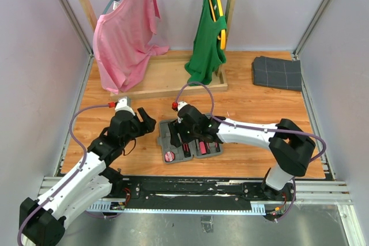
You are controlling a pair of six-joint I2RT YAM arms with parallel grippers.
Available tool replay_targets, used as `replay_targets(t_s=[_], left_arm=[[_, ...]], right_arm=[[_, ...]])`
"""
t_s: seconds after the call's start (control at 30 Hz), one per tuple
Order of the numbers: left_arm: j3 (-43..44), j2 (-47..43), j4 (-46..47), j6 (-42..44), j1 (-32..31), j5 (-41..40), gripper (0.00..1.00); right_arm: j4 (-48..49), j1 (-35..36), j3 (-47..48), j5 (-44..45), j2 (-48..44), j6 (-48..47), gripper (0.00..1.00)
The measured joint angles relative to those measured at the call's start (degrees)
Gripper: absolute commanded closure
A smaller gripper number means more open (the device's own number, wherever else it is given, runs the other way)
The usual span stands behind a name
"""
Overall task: Sort the tools into containers
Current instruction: Place the engineering item in the storage box, then adjust the engineering item in the storage box.
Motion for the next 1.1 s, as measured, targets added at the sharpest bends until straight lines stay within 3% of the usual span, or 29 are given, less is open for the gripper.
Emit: replay_targets(t_s=[0.23,0.37,0.5,0.83,1.1], left_arm=[[-0.3,3.8,-0.1,0.2,-0.6,3.1,0.42],[-0.9,3.5,-0.1,-2.2,-7.3,0.7,0.55],[-2.6,3.3,-0.3,-6.2,-14.8,-1.3,0.65],[-4.8,3.6,-2.5,-10.9,-20.8,-1.9,0.75],[-5.8,4.7,-2.6,-11.0,-21.2,0.7,0.83]], right_arm=[[0.1,0.0,0.0,-3.5,1.4,4.1,0.47],[0.9,0.0,-1.4,-3.7,0.5,6.1,0.62],[2.0,0.1,-4.2,-3.7,-1.7,7.5,0.7],[4.0,2.1,-4.9,-6.2,-1.6,7.4,0.87],[4.3,2.8,-4.8,-8.8,1.3,7.2,0.91]])
